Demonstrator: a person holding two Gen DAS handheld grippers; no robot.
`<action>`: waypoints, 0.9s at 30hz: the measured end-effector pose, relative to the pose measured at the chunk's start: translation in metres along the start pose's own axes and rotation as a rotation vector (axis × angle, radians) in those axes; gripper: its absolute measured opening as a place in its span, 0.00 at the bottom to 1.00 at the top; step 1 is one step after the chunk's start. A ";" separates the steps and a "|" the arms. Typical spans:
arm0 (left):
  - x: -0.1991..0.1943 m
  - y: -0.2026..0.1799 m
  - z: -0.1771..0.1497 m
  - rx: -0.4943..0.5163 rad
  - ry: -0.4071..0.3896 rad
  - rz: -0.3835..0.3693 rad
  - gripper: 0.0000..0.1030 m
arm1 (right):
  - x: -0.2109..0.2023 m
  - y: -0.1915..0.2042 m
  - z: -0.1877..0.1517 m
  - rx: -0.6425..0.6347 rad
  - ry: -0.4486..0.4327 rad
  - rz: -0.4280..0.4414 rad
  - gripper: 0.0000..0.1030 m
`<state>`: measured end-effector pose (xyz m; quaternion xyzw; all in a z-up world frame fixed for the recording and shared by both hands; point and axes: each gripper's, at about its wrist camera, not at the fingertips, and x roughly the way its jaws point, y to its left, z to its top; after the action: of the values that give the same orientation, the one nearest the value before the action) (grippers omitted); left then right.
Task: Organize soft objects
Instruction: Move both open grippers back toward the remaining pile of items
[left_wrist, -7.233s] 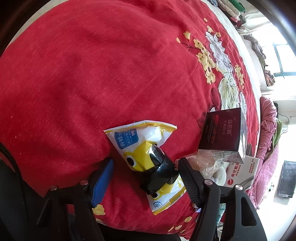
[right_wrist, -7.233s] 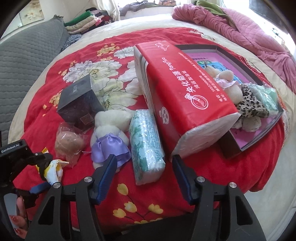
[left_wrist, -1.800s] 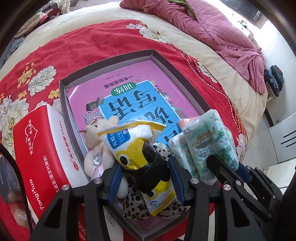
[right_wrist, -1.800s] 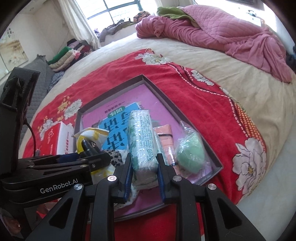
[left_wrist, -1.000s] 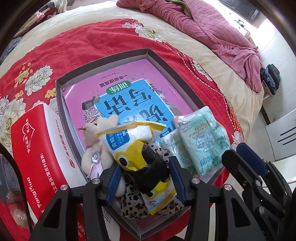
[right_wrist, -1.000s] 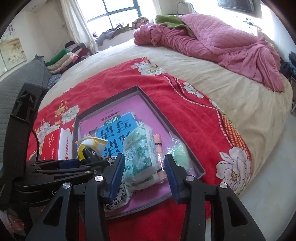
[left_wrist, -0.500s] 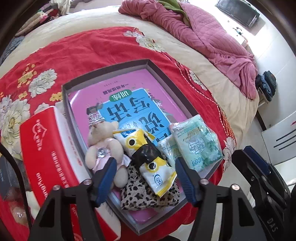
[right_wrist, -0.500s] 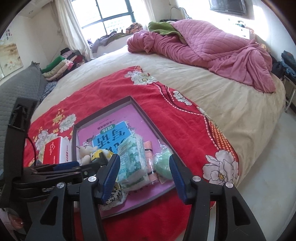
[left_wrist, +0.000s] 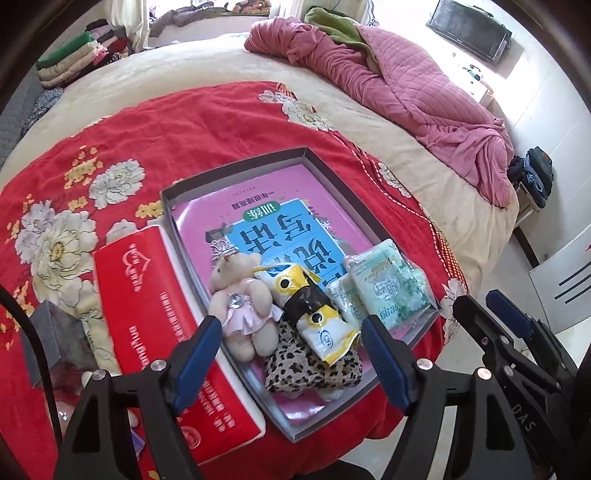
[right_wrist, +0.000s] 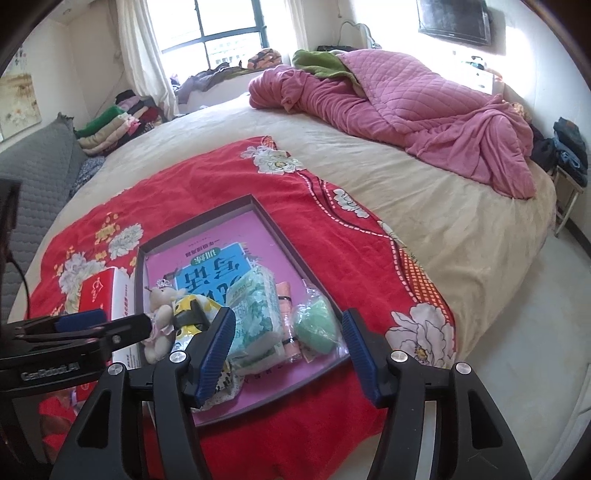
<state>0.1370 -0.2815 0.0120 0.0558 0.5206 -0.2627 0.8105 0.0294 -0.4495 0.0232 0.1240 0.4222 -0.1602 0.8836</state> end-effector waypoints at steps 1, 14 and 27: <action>-0.003 0.000 -0.001 0.006 -0.009 0.010 0.76 | -0.001 0.001 0.000 -0.006 -0.003 -0.006 0.69; -0.055 0.013 -0.021 0.008 -0.099 0.116 0.83 | -0.028 0.019 -0.002 -0.067 -0.043 -0.057 0.72; -0.091 0.046 -0.056 -0.030 -0.095 0.182 0.83 | -0.061 0.065 -0.009 -0.159 -0.092 -0.030 0.72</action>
<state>0.0848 -0.1885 0.0576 0.0784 0.4782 -0.1824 0.8555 0.0125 -0.3760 0.0709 0.0396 0.3941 -0.1448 0.9067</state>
